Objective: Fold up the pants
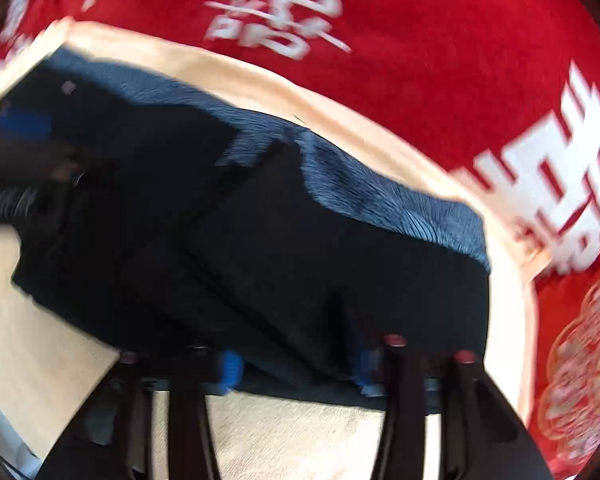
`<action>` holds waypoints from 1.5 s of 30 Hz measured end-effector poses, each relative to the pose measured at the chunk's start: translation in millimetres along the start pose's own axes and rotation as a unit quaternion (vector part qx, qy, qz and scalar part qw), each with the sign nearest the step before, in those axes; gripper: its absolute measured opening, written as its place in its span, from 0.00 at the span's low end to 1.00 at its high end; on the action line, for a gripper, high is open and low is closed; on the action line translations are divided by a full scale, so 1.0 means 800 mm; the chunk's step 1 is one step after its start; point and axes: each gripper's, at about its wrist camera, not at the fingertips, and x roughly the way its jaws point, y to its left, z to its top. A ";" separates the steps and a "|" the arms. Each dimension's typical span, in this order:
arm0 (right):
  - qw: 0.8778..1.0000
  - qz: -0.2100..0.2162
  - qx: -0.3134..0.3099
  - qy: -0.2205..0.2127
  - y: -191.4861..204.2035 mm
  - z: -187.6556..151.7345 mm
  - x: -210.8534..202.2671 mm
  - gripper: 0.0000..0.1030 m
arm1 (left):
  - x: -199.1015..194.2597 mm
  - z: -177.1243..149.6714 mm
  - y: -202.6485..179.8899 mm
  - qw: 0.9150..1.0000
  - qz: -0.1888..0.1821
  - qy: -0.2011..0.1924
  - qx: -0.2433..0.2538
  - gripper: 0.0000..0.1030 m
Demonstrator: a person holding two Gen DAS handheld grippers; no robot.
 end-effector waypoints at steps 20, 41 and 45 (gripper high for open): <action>0.913 0.215 0.347 0.031 -0.225 -0.118 -0.019 0.33 | -0.008 0.021 -0.114 0.946 -0.284 0.140 0.067 0.13; 0.910 0.243 0.334 0.022 -0.247 -0.078 -0.006 0.36 | -0.031 -0.022 -0.083 0.990 -0.127 0.061 0.032 0.76; 0.915 0.259 0.308 0.023 -0.240 -0.031 0.012 0.43 | -0.041 -0.020 -0.077 0.993 -0.110 0.042 0.019 0.76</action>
